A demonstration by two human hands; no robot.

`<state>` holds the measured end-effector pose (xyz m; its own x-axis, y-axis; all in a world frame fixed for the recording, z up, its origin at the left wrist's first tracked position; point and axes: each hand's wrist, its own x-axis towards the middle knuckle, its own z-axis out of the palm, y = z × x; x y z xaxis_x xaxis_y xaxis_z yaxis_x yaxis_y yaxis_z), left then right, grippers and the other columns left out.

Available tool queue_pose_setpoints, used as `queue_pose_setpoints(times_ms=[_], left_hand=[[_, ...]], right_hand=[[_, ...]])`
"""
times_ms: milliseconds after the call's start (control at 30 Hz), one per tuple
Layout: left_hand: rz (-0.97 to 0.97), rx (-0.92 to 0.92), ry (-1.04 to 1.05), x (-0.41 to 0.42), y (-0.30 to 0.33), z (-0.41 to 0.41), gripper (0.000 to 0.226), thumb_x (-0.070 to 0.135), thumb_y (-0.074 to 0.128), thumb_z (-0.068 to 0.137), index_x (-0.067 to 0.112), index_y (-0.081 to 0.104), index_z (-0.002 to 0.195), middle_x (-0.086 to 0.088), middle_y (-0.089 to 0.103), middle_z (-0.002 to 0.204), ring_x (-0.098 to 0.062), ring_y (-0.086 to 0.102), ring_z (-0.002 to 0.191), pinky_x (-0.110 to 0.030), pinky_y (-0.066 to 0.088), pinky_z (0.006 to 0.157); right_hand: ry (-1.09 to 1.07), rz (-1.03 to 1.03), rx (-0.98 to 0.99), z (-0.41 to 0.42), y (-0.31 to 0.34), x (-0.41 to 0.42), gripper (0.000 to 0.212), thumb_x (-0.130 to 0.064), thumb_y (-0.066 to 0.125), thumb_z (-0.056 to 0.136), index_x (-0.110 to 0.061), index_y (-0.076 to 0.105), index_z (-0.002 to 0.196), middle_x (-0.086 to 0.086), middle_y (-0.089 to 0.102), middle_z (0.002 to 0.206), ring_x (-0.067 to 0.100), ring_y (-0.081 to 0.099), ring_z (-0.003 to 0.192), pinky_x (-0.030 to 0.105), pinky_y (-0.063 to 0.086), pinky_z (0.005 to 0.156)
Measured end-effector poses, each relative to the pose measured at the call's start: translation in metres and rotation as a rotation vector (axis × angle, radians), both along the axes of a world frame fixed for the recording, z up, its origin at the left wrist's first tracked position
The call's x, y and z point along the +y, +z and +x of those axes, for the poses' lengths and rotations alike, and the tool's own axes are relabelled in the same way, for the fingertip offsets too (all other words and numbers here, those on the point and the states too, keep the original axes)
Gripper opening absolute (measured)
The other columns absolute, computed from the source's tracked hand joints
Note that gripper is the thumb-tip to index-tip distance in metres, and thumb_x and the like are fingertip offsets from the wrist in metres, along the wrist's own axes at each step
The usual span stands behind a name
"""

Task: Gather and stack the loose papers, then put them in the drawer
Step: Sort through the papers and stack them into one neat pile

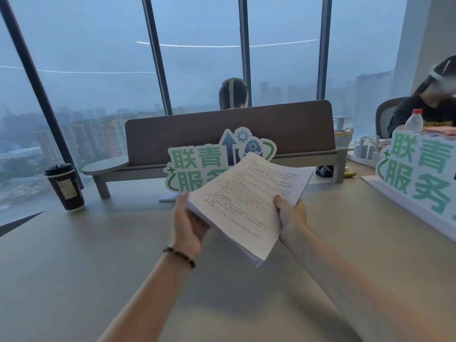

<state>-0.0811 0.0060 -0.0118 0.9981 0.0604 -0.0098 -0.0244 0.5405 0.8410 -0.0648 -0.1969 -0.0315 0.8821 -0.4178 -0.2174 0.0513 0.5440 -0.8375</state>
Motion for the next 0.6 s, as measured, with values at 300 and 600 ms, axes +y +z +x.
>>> queue_pose_setpoints(times_ms=[300,600], left_hand=[[0.318,0.036,-0.556,0.042,0.027,0.027,0.044,0.049,0.063,0.085,0.015,0.069,0.113,-0.014,0.064,0.101,-0.033,0.064,0.095,-0.042,0.055,0.079],[0.477,0.101,-0.347,0.011,0.012,0.024,0.041,0.027,0.073,0.083,0.009,0.065,0.118,-0.017,0.072,0.113,-0.037,0.07,0.101,-0.058,0.054,0.087]], right_hand=[[0.338,-0.237,-0.041,-0.014,0.016,-0.02,0.026,-0.017,0.068,0.093,-0.027,0.059,0.115,0.007,0.077,0.101,0.032,0.076,0.085,0.06,0.059,0.077],[0.174,-0.741,-0.35,-0.023,0.029,-0.017,0.02,-0.028,0.062,0.097,-0.027,0.054,0.116,-0.004,0.071,0.11,0.017,0.072,0.095,0.041,0.062,0.081]])
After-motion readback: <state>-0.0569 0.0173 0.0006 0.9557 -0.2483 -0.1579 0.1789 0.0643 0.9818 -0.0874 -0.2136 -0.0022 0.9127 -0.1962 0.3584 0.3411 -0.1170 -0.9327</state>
